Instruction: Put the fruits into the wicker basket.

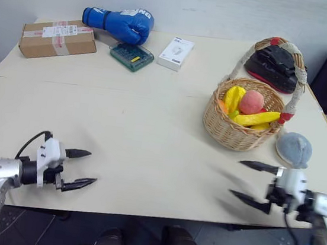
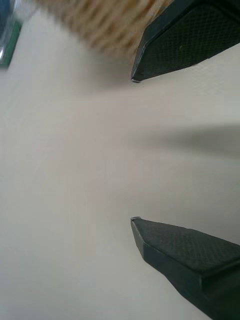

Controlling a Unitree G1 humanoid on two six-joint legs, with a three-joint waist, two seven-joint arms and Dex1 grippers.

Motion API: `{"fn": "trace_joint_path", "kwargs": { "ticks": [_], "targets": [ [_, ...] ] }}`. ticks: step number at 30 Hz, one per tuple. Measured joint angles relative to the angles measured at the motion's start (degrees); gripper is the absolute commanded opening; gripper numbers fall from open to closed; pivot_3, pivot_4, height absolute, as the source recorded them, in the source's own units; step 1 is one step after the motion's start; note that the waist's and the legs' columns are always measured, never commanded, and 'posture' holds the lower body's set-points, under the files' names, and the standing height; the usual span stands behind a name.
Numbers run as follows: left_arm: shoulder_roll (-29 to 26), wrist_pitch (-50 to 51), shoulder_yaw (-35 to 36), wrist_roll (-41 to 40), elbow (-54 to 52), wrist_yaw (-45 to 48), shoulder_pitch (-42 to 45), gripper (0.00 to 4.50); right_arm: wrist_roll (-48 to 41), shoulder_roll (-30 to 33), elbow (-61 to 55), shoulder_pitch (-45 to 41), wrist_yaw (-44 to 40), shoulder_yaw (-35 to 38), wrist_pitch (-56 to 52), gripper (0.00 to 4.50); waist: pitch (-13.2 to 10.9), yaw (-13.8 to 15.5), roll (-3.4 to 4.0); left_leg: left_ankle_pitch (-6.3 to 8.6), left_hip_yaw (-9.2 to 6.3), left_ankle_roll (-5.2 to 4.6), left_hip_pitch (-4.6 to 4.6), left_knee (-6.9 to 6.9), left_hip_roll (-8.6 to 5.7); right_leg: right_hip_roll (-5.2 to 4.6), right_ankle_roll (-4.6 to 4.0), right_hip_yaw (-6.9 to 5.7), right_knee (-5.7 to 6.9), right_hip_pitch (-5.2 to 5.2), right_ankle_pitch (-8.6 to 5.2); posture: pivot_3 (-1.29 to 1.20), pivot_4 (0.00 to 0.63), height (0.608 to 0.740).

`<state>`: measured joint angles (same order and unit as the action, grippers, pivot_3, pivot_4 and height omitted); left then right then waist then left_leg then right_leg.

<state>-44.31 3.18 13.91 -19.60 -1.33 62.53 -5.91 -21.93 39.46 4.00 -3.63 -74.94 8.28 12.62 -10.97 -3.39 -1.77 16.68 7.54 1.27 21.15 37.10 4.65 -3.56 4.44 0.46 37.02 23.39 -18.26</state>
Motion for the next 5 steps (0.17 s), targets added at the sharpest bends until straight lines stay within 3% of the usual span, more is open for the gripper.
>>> {"fn": "trace_joint_path", "kwargs": {
  "ticks": [5],
  "targets": [
    [2.73, -5.43, -0.2, 2.38, -2.6, -4.2, -3.76, 4.5, 2.45, -2.73, 3.92, -5.55, 2.48, -3.22, 3.14, 4.44, 0.0, 0.43, 0.0, 0.02, -0.04, -0.06, 0.08, 0.0, -0.04, -0.13, -0.03, -0.01, -0.09, -0.02, 0.01, 0.0, 0.15, 0.74]
  ]
}}
